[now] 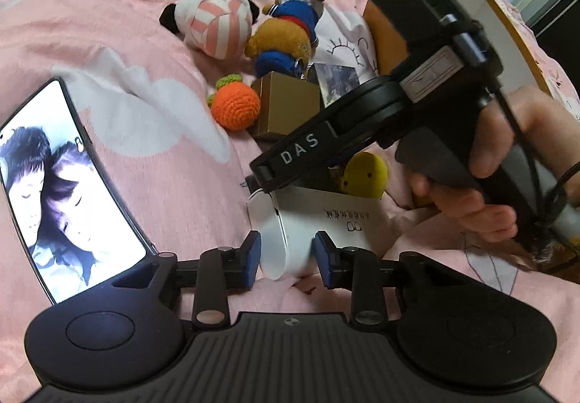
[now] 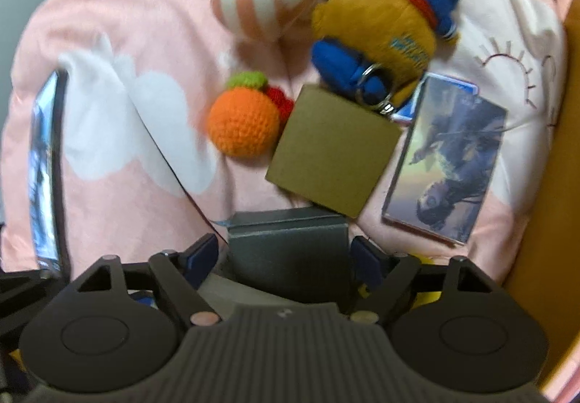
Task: Organize objects
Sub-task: 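Grasp the dark grey box with the left gripper while the right grasps the photo card box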
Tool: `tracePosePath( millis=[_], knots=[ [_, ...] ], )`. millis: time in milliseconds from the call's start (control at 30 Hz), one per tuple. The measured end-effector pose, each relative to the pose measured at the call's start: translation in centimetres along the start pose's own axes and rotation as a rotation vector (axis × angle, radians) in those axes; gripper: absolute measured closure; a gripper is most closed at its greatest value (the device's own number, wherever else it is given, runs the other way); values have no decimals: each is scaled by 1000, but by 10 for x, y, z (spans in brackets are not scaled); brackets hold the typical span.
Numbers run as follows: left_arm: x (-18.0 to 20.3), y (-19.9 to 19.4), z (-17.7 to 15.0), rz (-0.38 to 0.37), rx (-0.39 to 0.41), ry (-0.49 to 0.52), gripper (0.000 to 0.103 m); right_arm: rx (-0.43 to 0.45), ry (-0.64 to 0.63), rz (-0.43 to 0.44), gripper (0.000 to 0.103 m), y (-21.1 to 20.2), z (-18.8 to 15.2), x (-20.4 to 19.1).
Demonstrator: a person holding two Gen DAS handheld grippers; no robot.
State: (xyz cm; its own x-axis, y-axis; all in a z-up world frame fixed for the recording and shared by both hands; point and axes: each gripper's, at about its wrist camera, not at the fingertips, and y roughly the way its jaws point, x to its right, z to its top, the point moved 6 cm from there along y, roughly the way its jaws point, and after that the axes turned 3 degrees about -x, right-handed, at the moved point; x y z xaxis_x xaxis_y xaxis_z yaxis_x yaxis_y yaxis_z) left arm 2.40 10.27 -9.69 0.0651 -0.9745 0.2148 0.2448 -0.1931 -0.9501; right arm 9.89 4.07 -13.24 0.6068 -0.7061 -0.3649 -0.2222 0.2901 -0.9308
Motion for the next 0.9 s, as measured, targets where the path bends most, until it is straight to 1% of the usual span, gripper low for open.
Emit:
tracePosePath(
  millis=[67,133,233,300,467,533,567,633,667,733,767,800,833,900],
  knots=[
    [-1,0,1,0,-1,-6,67,-5,8,7,20,3,3,0],
    [-1,0,1,-3,1,-7,67,-10,28,17,26,3,4,2],
    [-1,-4,3,-19,15,-3,70,12,16,25,27,-10,3,-1],
    [-1,-9,5,-35,40,6,72,31,17,42,27,-21,2,-2],
    [3,-21,18,-50,104,32,71,83,46,83,27,-53,5,-1],
    [4,-25,22,-34,134,50,64,109,54,98,27,-62,-9,6],
    [4,-27,25,-25,149,56,62,127,51,103,27,-69,-6,8],
    [3,-29,31,-30,175,61,50,171,43,99,27,-92,-8,-8],
    [3,-30,34,-41,189,63,47,183,39,99,27,-94,1,3],
    [2,-28,41,-54,213,70,45,190,33,107,27,-85,7,13],
    [2,-26,44,-40,228,82,44,190,29,106,27,-79,14,15],
    [1,-24,48,-24,241,100,42,191,29,104,27,-56,20,21],
    [2,-22,51,-4,255,126,40,193,27,107,27,-46,19,23],
    [2,-13,57,9,253,171,38,194,17,112,27,-64,20,22]
  ],
)
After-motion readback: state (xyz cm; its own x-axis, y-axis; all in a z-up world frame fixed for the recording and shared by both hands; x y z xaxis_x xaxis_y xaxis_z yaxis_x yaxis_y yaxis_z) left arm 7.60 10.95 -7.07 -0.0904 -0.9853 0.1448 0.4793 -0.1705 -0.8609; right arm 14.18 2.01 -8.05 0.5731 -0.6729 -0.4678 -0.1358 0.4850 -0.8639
